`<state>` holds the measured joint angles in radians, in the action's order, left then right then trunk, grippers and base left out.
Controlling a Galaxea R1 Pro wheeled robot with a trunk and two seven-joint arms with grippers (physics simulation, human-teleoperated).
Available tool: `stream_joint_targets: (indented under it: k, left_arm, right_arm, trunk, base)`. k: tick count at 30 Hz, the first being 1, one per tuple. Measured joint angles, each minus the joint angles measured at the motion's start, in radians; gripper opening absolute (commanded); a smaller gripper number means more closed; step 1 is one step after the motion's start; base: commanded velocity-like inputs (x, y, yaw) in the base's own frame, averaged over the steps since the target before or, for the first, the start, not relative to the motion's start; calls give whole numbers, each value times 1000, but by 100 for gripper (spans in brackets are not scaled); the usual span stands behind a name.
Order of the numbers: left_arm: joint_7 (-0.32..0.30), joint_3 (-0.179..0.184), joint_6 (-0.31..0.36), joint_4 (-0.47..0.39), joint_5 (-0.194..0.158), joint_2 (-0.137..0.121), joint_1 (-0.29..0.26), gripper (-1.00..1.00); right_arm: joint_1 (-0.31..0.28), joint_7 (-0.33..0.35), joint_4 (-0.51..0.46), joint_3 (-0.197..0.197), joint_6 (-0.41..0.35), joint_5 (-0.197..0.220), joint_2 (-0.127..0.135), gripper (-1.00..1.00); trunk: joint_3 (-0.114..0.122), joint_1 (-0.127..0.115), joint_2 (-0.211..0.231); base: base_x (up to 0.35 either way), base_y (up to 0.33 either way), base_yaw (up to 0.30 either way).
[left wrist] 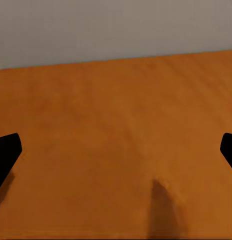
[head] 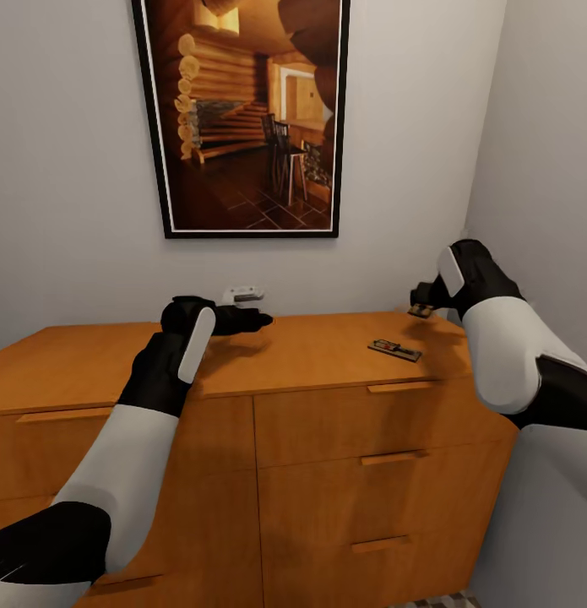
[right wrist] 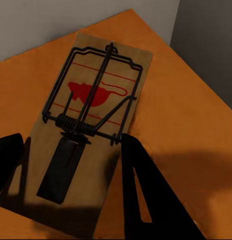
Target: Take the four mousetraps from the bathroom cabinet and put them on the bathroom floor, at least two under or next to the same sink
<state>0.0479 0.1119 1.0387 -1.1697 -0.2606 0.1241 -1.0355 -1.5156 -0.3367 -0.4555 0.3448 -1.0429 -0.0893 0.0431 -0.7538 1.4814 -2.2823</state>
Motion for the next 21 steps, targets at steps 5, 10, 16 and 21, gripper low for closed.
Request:
stream_joint_targets:
  k: [5, 10, 16, 21]
  left_arm:
    - [-2, -20, 2, -28, -18, -7, 28, 100]
    - [0, -19, 3, -56, -46, -11, 55, 100]
    - [1, -17, 3, -88, -53, -14, 58, 100]
    - [2, -17, 3, -115, -54, -15, 59, 100]
  right_arm:
    - [28, 1, 28, 25, 24, -13, -28, -100]
    - [54, 2, 55, 29, 43, -34, -43, -100]
    - [59, 3, 49, 32, 45, -42, -47, -100]
    - [60, 4, 43, 32, 38, -44, -47, -100]
  trunk:
    - [0, 0, 0]
    - [0, 0, 0]
    - [0, 0, 0]
    - [0, 0, 0]
  base:
    - [0, 0, 0]
    - [0, 0, 0]
    - [0, 0, 0]
    - [0, 0, 0]
